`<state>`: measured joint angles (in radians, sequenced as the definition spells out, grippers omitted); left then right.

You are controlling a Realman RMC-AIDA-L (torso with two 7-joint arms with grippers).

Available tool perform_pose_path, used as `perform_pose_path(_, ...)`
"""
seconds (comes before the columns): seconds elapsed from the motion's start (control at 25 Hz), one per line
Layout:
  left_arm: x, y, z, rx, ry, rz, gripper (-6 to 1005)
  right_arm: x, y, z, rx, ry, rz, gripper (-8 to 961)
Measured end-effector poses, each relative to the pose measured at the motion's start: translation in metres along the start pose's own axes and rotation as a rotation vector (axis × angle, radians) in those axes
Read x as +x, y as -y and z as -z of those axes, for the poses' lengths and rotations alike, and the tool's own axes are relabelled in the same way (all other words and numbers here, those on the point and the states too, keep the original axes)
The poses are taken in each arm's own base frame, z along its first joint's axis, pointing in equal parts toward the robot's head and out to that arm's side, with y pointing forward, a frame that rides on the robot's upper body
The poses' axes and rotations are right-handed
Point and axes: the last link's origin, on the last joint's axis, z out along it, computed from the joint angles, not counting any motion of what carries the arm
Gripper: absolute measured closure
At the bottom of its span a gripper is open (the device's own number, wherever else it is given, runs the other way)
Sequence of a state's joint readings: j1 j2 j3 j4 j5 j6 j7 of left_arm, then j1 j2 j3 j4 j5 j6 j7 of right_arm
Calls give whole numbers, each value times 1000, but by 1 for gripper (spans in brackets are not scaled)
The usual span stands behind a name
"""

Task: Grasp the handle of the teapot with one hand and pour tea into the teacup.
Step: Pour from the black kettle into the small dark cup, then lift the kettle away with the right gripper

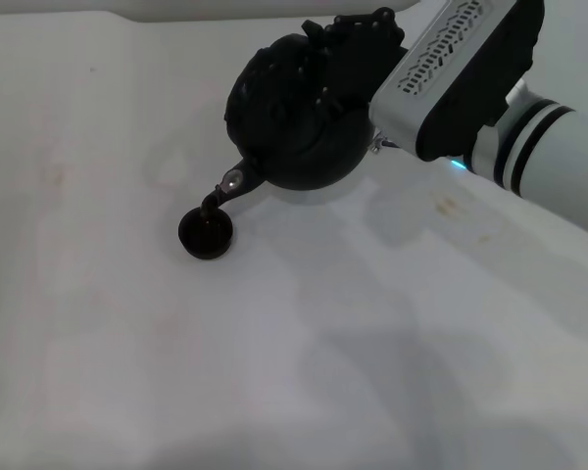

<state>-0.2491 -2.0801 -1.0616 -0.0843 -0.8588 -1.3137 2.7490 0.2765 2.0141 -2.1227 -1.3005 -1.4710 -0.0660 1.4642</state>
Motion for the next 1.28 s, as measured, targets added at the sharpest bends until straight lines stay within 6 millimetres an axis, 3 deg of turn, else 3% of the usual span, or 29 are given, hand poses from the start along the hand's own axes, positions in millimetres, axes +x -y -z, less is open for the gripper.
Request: perform_pose_path(1.28, 1, 1, -1, 2, -2, 0, 168, -6, -8, 0, 15, 12, 61, 780)
